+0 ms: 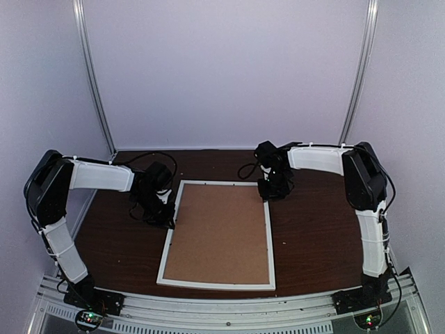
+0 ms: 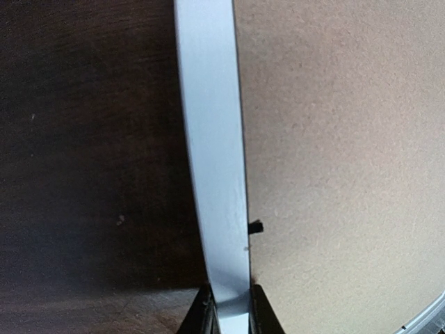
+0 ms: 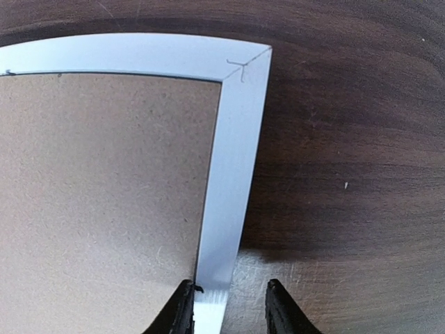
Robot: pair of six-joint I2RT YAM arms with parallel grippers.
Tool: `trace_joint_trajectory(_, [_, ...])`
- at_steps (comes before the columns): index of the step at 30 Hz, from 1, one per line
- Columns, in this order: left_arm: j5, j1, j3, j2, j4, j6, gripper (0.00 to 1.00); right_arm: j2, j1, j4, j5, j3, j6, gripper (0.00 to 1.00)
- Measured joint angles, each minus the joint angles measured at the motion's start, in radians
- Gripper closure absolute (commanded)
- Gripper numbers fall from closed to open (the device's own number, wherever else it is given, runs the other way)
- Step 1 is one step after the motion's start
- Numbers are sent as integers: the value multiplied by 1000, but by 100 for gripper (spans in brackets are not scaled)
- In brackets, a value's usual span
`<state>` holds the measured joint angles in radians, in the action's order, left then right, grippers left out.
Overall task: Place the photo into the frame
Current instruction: Press the fastener onto the backboard.
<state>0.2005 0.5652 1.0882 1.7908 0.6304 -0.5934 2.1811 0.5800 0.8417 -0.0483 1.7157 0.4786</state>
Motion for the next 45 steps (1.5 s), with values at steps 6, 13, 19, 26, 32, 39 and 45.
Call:
trace_joint_trajectory(6, [0,0,0,0,0,0,100,8,14,-1,-3,0,3,65])
trace_joint_trajectory(13, [0,0,0,0,0,0,99,18,21,-4,-8,11,8,65])
trace_joint_trajectory(19, [0,0,0,0,0,0,100,23,21,-8,-30,19,4,60])
trace_joint_trajectory(26, [0,0,0,0,0,0,99,1,17,-28,-68,-8,-1,57])
trace_joint_trajectory(32, [-1,0,0,0,0,-3,100,-96,23,-29,-115,-81,-1,56])
trace_joint_trajectory(39, [-3,2,0,0,0,-5,100,-249,34,-25,-121,-213,5,58])
trace_joint_trajectory(45, [-4,2,0,0,0,-6,100,-288,55,-25,-120,-320,31,59])
